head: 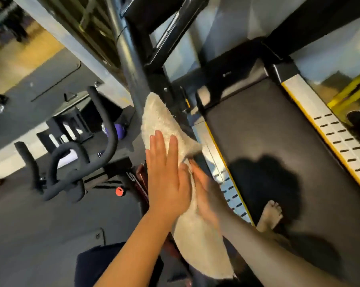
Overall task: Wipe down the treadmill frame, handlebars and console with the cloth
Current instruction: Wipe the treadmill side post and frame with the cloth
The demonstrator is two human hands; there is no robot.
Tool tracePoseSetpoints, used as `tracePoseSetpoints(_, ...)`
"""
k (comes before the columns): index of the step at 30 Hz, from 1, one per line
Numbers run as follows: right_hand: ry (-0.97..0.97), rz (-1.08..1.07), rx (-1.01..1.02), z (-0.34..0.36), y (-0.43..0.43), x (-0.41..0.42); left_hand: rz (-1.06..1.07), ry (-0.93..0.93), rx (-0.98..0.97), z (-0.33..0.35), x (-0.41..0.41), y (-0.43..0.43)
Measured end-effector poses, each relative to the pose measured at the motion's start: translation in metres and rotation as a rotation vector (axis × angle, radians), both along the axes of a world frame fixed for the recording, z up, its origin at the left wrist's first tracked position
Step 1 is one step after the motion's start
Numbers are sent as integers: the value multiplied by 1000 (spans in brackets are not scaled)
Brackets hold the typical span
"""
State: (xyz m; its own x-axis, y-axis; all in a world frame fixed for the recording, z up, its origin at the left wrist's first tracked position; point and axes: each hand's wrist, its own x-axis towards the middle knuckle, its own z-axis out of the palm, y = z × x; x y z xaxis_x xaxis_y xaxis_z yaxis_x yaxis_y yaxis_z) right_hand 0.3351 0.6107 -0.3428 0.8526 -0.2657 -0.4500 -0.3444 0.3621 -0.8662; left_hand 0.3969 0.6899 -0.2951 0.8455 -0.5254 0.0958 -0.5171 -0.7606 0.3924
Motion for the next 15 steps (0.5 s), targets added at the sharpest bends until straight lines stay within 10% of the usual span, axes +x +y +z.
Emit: tracePoseSetpoints(15, 83, 225, 40, -7, -17, -24, 223, 96, 52, 5, -59, -11)
